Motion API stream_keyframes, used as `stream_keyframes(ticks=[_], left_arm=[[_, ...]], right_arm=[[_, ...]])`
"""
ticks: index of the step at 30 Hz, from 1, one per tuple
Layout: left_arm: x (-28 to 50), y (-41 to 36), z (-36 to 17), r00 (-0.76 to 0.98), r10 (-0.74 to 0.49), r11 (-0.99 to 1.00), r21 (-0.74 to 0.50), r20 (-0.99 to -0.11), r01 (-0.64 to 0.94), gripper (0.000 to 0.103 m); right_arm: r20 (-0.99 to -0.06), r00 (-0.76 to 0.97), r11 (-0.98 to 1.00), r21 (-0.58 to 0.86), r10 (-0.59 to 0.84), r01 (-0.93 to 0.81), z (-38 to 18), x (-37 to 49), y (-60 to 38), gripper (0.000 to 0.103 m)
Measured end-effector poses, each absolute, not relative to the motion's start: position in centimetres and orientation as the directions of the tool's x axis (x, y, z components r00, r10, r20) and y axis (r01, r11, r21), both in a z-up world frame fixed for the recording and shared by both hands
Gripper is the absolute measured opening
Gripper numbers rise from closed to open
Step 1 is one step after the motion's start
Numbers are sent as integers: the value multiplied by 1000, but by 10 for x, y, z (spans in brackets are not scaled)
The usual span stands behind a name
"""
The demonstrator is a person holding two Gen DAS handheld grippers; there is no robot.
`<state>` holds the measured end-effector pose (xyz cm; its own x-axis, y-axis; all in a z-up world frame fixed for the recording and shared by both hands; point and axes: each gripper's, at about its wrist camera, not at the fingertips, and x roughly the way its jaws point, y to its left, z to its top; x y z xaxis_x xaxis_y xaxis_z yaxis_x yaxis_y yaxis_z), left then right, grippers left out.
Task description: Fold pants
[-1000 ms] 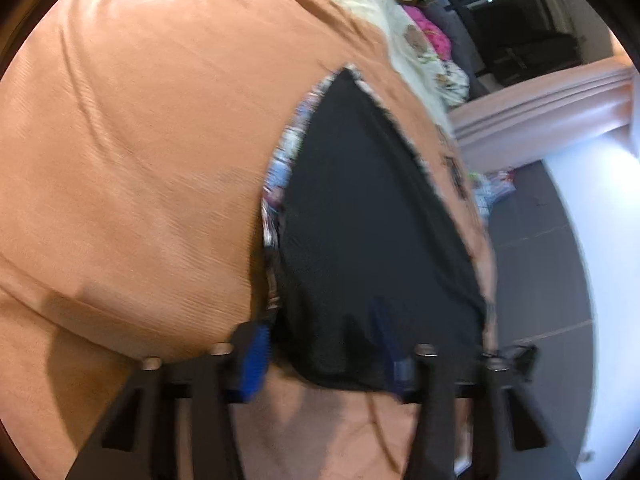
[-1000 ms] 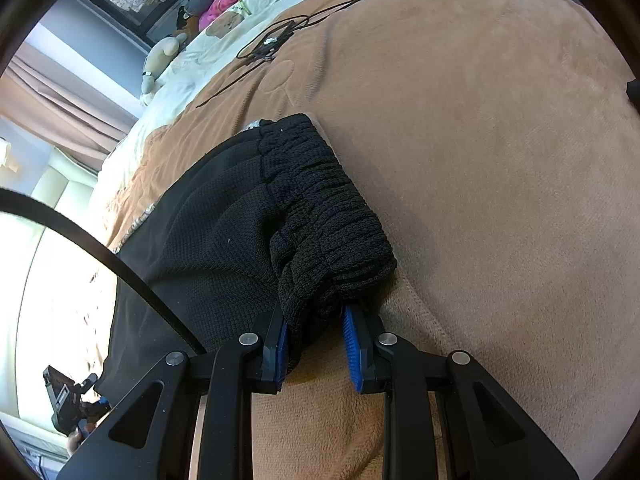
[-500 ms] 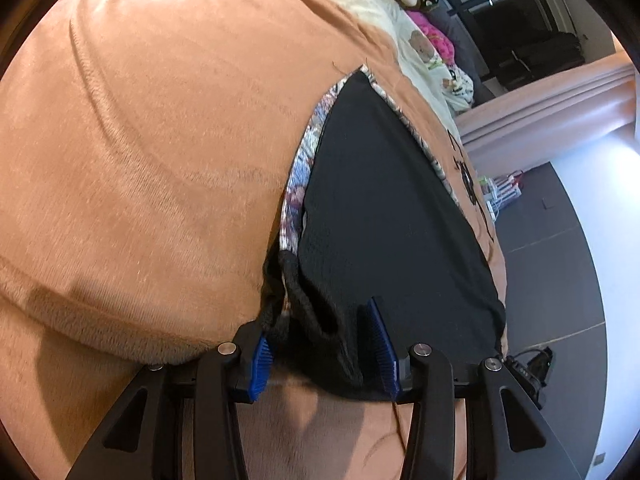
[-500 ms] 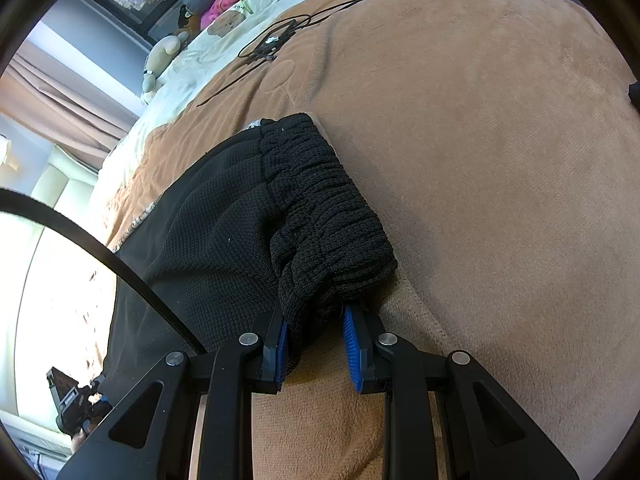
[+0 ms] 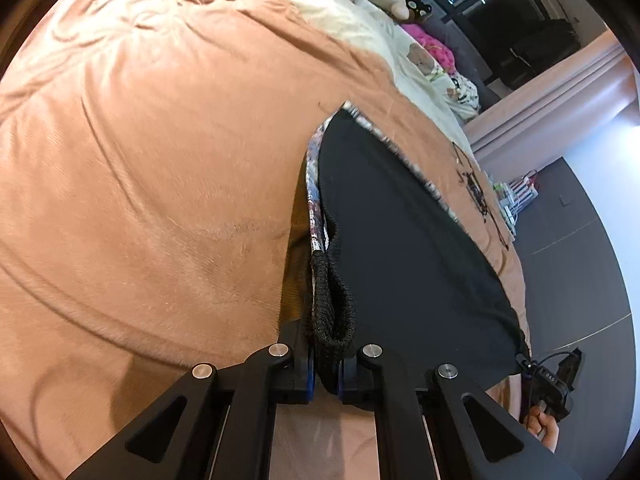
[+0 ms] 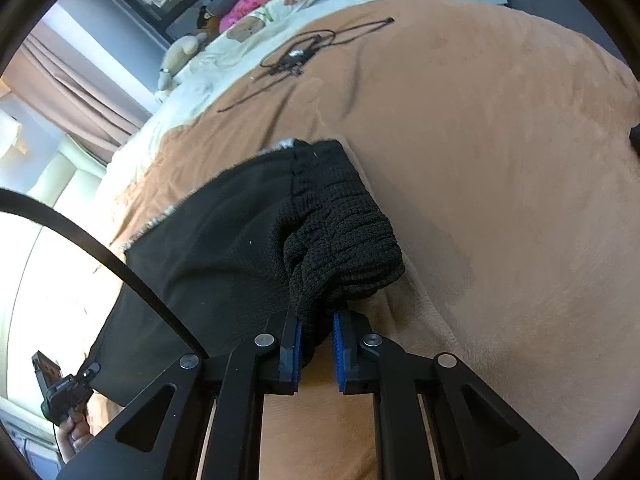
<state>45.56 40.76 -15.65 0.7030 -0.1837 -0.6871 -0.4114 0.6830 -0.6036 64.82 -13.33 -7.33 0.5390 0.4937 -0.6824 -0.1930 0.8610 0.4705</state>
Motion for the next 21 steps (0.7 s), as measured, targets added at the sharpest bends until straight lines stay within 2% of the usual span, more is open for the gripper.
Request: stream_keyframes(ticks=[11, 21], left_arm=[[401, 397, -118, 711, -155, 690, -590, -686, -419, 7], [310, 377, -107, 726, -142, 656, -613, -673, -440, 7]], right_arm=[[-682, 515, 851, 466, 519, -242, -58, 611, -140, 8], [-697, 471, 840, 467, 541, -275, -51, 562, -151, 8]])
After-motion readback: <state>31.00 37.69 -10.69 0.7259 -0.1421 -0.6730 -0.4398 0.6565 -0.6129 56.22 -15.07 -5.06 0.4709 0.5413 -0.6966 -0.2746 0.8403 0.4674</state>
